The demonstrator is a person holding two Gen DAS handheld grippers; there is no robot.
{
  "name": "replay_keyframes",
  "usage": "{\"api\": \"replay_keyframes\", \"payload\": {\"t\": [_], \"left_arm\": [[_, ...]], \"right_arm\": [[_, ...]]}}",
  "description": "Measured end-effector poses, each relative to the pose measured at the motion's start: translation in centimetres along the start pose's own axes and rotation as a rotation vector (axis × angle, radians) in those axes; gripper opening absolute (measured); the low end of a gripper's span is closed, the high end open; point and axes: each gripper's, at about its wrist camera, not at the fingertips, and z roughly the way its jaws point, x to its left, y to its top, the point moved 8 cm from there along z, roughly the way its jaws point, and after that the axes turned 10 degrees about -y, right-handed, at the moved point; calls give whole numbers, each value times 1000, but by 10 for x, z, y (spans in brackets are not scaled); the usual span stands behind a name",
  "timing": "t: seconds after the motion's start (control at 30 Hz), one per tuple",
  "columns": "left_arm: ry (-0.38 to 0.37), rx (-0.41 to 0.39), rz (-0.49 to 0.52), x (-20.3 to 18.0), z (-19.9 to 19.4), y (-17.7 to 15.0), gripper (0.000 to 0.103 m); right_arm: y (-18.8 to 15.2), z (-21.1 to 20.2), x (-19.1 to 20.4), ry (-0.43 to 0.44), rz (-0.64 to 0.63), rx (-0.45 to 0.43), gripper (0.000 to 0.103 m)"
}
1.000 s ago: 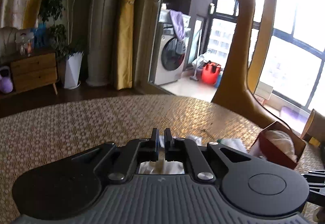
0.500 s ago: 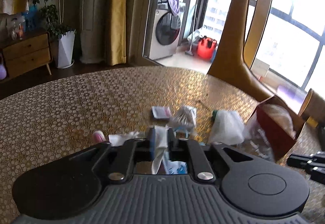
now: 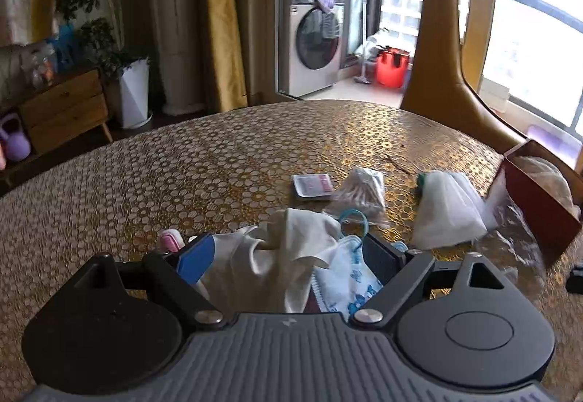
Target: Organize soft objects
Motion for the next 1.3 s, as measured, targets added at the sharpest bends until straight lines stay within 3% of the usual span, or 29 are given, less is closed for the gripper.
{"api": "replay_keyframes", "payload": {"t": [0.07, 0.13, 0.27, 0.4, 0.53, 1.0, 1.3], "left_arm": [[14, -3, -27, 5, 2, 1, 85], [24, 9, -28, 7, 5, 0, 65], [32, 14, 15, 4, 5, -3, 58], [6, 10, 33, -1, 3, -2, 26], [6, -2, 45, -4, 0, -1, 12], [-69, -116, -19, -6, -56, 52, 9], [-174, -131, -6, -41, -80, 81, 9]], "right_arm": [[-1, 1, 0, 0, -1, 3, 10], [-2, 2, 0, -2, -2, 8, 10], [-3, 3, 0, -1, 1, 12, 10], [-4, 3, 1, -1, 1, 13, 10], [-4, 0, -1, -4, 4, 9, 10], [14, -20, -13, 2, 23, -56, 10], [41, -47, -33, 22, 59, -121, 10]]}}
